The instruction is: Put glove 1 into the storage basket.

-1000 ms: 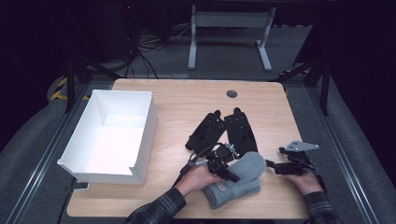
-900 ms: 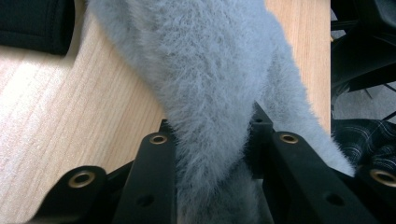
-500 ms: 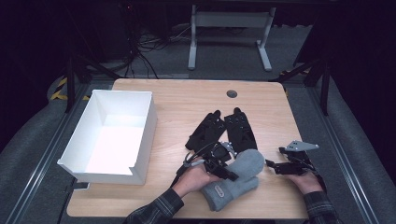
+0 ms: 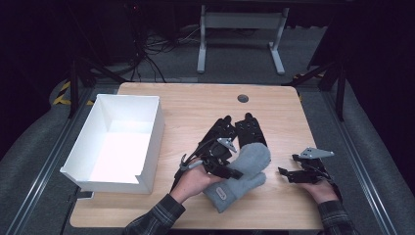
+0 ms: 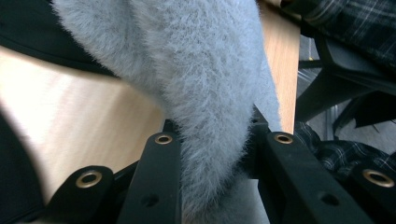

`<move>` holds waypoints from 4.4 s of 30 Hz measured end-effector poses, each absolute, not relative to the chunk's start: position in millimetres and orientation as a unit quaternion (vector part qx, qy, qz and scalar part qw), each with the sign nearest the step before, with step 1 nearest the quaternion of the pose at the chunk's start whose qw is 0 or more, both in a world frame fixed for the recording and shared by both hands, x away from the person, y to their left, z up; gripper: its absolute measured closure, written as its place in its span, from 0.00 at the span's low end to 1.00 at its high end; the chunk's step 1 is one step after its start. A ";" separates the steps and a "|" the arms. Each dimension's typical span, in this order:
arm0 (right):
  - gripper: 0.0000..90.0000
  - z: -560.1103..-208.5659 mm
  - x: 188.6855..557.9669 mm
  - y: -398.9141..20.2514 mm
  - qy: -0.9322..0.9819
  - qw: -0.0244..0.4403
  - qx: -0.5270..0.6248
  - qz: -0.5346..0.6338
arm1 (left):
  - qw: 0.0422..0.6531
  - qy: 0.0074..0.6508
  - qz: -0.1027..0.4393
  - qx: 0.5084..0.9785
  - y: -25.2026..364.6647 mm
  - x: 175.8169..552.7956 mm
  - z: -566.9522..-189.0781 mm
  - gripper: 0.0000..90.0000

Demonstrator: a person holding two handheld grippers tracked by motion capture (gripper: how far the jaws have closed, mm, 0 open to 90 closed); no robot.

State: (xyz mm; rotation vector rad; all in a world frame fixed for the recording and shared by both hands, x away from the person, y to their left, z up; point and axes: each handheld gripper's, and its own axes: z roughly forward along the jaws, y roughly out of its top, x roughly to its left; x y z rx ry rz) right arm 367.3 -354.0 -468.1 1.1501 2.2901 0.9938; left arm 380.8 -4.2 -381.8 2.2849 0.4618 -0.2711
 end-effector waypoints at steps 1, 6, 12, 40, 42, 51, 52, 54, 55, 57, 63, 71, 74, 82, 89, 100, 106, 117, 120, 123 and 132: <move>0.19 -468.1 367.3 -354.0 0.817 0.195 0.410 0.355 | 0.389 0.182 -0.100 0.897 -0.2 381.9 -377.0 0.84; 0.19 -468.1 367.6 -354.0 0.817 0.195 0.410 0.354 | 0.400 0.198 -0.082 0.891 16.7 385.2 -357.1 0.84; 0.19 -468.1 367.8 -354.0 0.817 0.196 0.410 0.354 | 0.406 0.220 -0.062 0.885 36.3 389.5 -335.2 0.84; 0.19 -468.1 367.8 -353.9 0.817 0.196 0.410 0.354 | 0.438 0.296 0.013 0.849 156.9 403.7 -247.6 0.84; 0.19 -468.1 367.8 -353.9 0.817 0.196 0.410 0.354 | 0.440 0.300 0.018 0.846 163.2 403.9 -244.9 0.84; 0.19 -468.1 367.8 -353.9 0.817 0.196 0.411 0.354 | 0.448 0.351 0.047 0.821 218.6 406.1 -233.9 0.84; 0.19 -468.1 367.8 -353.9 0.817 0.196 0.411 0.354 | 0.448 0.357 0.049 0.818 224.2 406.3 -234.9 0.84; 0.19 -468.1 367.9 -353.9 0.817 0.196 0.411 0.354 | 0.448 0.366 0.052 0.814 233.6 406.9 -237.7 0.84; 0.19 -468.1 367.9 -353.9 0.817 0.196 0.411 0.354 | 0.446 0.375 0.052 0.811 239.6 407.1 -240.2 0.84; 0.19 -468.1 367.9 -353.9 0.817 0.196 0.411 0.354 | 0.443 0.387 0.057 0.807 248.2 407.7 -245.2 0.84; 0.19 -468.1 368.0 -353.8 0.816 0.197 0.412 0.354 | 0.433 0.415 0.060 0.798 267.5 409.6 -260.0 0.84; 0.19 -468.0 368.0 -354.0 0.816 0.198 0.412 0.353 | 0.414 0.454 0.051 0.787 289.2 410.0 -289.9 0.84; 0.19 -468.1 368.1 -354.0 0.816 0.197 0.412 0.354 | 0.407 0.468 0.046 0.783 293.3 410.2 -300.7 0.84; 0.19 -468.1 368.2 -353.9 0.816 0.197 0.412 0.354 | 0.375 0.499 0.032 0.780 297.7 414.7 -331.6 0.84; 0.19 -468.1 368.2 -353.8 0.816 0.197 0.412 0.354 | 0.332 0.519 0.023 0.787 293.3 427.1 -364.2 0.84; 0.19 -468.1 368.2 -353.9 0.816 0.197 0.412 0.354 | 0.295 0.561 0.018 0.773 297.7 452.1 -408.7 0.78; 0.19 -468.1 368.2 -353.8 0.816 0.197 0.412 0.354 | 0.289 0.576 0.036 0.764 305.8 453.4 -409.9 0.57; 0.19 -468.1 368.3 -353.8 0.816 0.197 0.412 0.354 | 0.322 0.551 0.091 0.764 297.1 439.8 -366.4 0.38; 0.19 -468.1 368.3 -353.8 0.816 0.197 0.412 0.354 | 0.338 0.535 0.094 0.768 289.1 437.0 -353.1 0.36; 0.19 -468.0 368.2 -353.8 0.816 0.198 0.413 0.353 | 0.346 0.521 0.098 0.774 280.7 435.0 -343.0 0.36; 0.19 -468.1 368.3 -353.8 0.816 0.197 0.412 0.354 | 0.380 0.472 0.090 0.791 248.7 429.3 -317.7 0.33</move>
